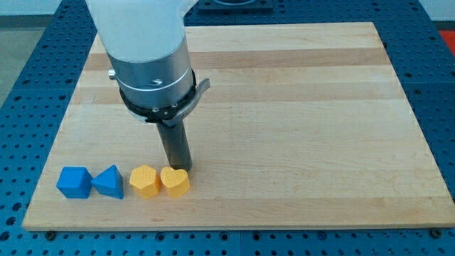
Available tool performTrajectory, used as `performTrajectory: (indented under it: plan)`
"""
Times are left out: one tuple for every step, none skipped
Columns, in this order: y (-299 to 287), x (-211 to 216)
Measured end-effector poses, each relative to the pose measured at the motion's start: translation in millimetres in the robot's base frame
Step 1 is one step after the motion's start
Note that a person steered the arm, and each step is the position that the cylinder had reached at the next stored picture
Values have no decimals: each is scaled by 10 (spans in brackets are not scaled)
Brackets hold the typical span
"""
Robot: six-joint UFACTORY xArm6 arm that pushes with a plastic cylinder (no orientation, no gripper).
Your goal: Point your arm at the green star
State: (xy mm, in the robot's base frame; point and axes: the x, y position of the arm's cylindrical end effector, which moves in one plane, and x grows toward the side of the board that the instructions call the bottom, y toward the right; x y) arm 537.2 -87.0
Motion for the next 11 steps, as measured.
performTrajectory:
  plan:
    - [0,0]
    - [42,-108]
    - [-52,-601]
    - [-624,-1030]
    - [-1298,-1363]
    - [-2021,-1787]
    - [-2178,-1943]
    - [-2181,-2267]
    - [-2154,-2787]
    - [-2153,-3240]
    - [-2054,-3448]
